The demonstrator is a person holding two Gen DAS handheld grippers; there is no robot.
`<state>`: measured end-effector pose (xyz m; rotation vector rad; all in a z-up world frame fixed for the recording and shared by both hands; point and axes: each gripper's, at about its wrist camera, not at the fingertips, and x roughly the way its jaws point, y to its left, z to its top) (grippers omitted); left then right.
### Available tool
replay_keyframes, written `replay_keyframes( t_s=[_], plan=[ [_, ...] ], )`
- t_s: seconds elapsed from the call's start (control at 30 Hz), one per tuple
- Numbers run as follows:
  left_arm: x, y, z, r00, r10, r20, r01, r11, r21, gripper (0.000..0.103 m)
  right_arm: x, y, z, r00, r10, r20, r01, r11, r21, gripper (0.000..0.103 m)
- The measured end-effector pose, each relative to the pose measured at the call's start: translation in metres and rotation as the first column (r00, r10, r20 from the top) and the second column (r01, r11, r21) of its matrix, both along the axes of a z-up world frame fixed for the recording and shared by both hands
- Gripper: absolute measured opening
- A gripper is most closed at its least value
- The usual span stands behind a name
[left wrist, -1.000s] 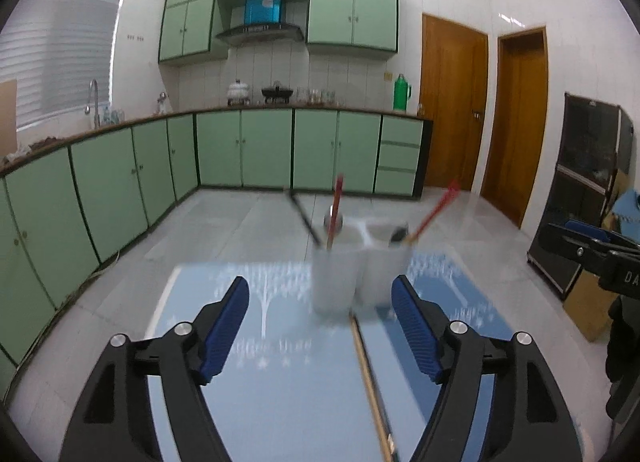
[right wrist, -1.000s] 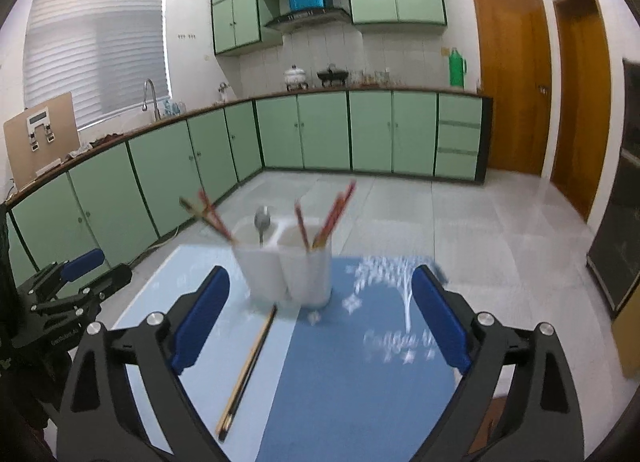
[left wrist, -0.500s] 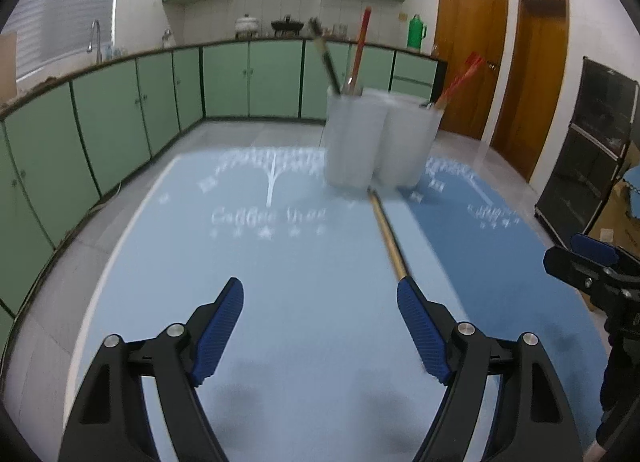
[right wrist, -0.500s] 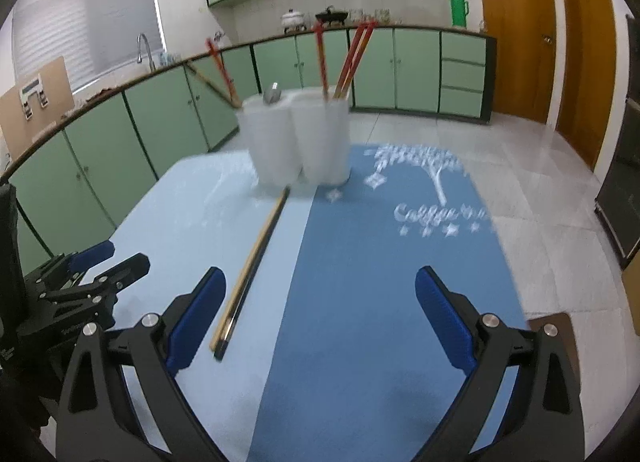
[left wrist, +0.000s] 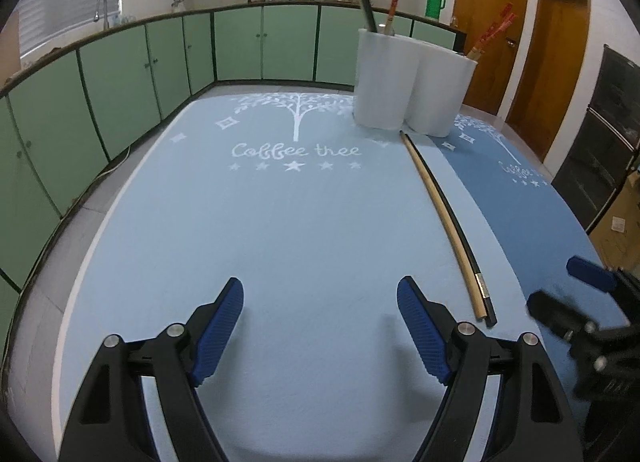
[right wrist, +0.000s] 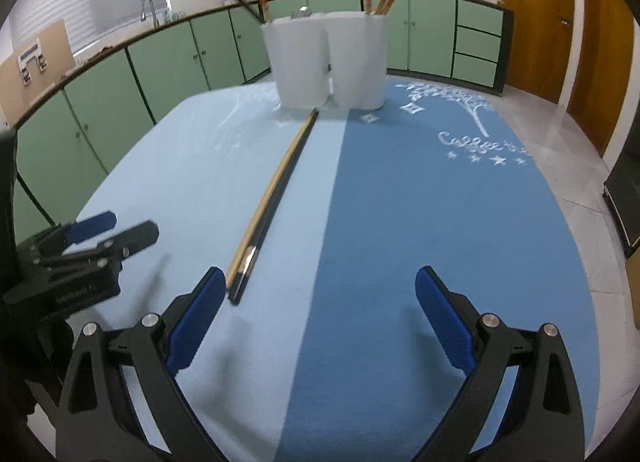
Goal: Organize utensils
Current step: 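Move both open grippers toward the last two chopsticks on the mat, then close the right gripper on the black chopstick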
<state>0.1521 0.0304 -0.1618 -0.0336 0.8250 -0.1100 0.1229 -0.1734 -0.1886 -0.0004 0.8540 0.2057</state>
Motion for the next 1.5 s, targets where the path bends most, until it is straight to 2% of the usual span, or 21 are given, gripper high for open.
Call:
replay_keyframes(
  t_s=[0.6, 0.8, 0.97, 1.03, 1.1, 1.17, 1.23, 1.43, 1.5],
  plan=[
    [0.002, 0.004, -0.004, 1.0, 0.006, -0.02, -0.006, 1.0, -0.005, 0.078, 0.009, 0.022, -0.019, 0.998, 0.013, -0.067, -0.02, 0.993, -0.112, 0.093],
    [0.002, 0.0, -0.003, 1.0, -0.003, -0.02, 0.003, 1.0, 0.01, 0.078, 0.009, 0.018, -0.019, 0.998, -0.014, -0.066, 0.006, 0.993, -0.122, 0.093],
    [0.001, 0.0, -0.003, 1.0, -0.004, -0.02, 0.004, 1.0, 0.012, 0.078, 0.006, 0.001, -0.015, 0.995, -0.088, -0.043, 0.08, 0.982, -0.173, 0.093],
    [0.002, 0.0, -0.003, 1.0, -0.003, -0.021, 0.004, 1.0, 0.014, 0.078, 0.005, -0.006, -0.014, 0.995, -0.094, -0.042, 0.086, 0.984, -0.157, 0.092],
    [0.002, -0.001, -0.003, 1.0, -0.003, -0.022, 0.003, 1.0, 0.011, 0.078, 0.002, -0.009, -0.012, 0.997, -0.07, -0.033, 0.066, 0.991, -0.12, 0.075],
    [0.002, -0.002, -0.003, 1.0, -0.002, -0.023, 0.002, 1.0, 0.01, 0.078, 0.0, -0.007, -0.011, 0.999, -0.028, -0.037, 0.026, 0.997, -0.075, 0.068],
    [0.001, -0.002, -0.003, 1.0, -0.004, -0.022, 0.004, 1.0, 0.01, 0.078, 0.001, -0.004, -0.014, 0.998, -0.008, -0.057, 0.006, 0.999, -0.033, 0.057],
    [0.001, -0.004, -0.003, 1.0, -0.007, -0.022, 0.007, 1.0, 0.013, 0.078, 0.005, 0.007, -0.014, 0.998, 0.019, -0.052, -0.02, 0.999, -0.028, 0.033],
    [0.001, -0.004, -0.003, 1.0, -0.005, -0.024, 0.005, 1.0, 0.01, 0.078, 0.007, 0.01, -0.014, 0.998, 0.023, -0.052, -0.024, 0.999, -0.029, 0.016]
  ],
)
